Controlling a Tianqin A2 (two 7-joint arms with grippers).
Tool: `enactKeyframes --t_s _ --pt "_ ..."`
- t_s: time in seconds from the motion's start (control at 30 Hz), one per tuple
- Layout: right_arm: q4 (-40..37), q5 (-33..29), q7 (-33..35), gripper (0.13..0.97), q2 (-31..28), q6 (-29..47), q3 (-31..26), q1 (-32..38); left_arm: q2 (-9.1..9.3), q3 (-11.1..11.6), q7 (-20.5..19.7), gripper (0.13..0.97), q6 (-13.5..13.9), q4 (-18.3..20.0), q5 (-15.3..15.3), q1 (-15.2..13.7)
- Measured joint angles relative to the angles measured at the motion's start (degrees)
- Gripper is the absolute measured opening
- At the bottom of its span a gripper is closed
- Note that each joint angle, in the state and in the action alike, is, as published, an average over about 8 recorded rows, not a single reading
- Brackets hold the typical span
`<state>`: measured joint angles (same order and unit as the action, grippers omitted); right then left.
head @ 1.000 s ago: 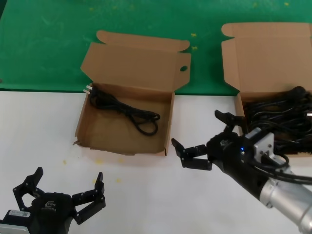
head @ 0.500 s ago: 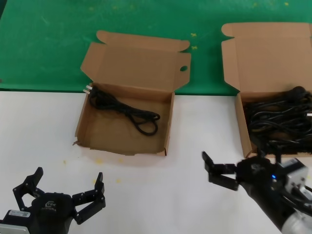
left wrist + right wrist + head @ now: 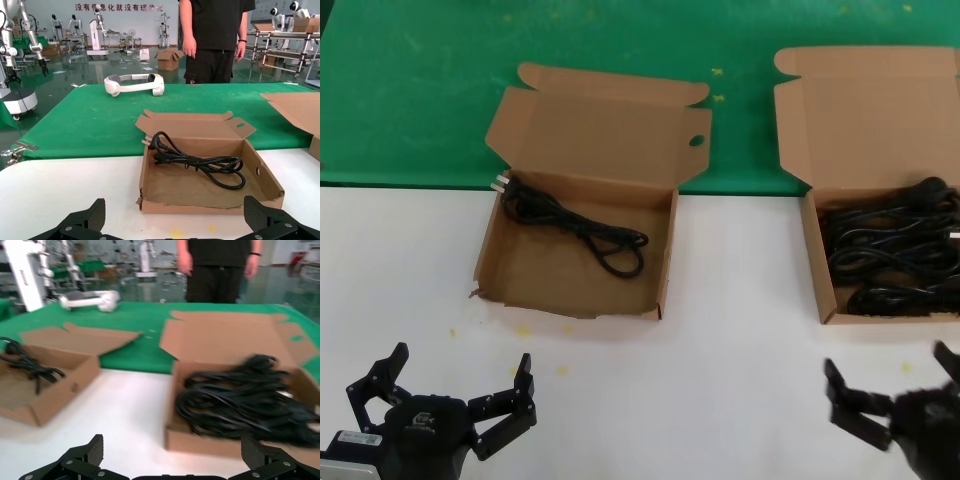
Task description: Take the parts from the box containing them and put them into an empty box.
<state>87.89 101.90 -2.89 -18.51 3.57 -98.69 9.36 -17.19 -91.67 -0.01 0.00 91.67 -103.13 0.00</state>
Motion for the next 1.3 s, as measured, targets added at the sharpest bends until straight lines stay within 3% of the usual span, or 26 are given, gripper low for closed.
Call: enactKeyframes --t_s 0.3,1.3 --pt "2.63 0.86 2.02 0.966 0.92 -2.48 4.87 -6.5 0.0 0.0 0.0 0.966 0.0 0.0 0.0 0.0" --pt "2.77 0.91 2.12 0.966 0.97 -2.62 5.14 -6.86 0.0 0.0 0.0 0.966 0.0 0.0 0.0 0.0"
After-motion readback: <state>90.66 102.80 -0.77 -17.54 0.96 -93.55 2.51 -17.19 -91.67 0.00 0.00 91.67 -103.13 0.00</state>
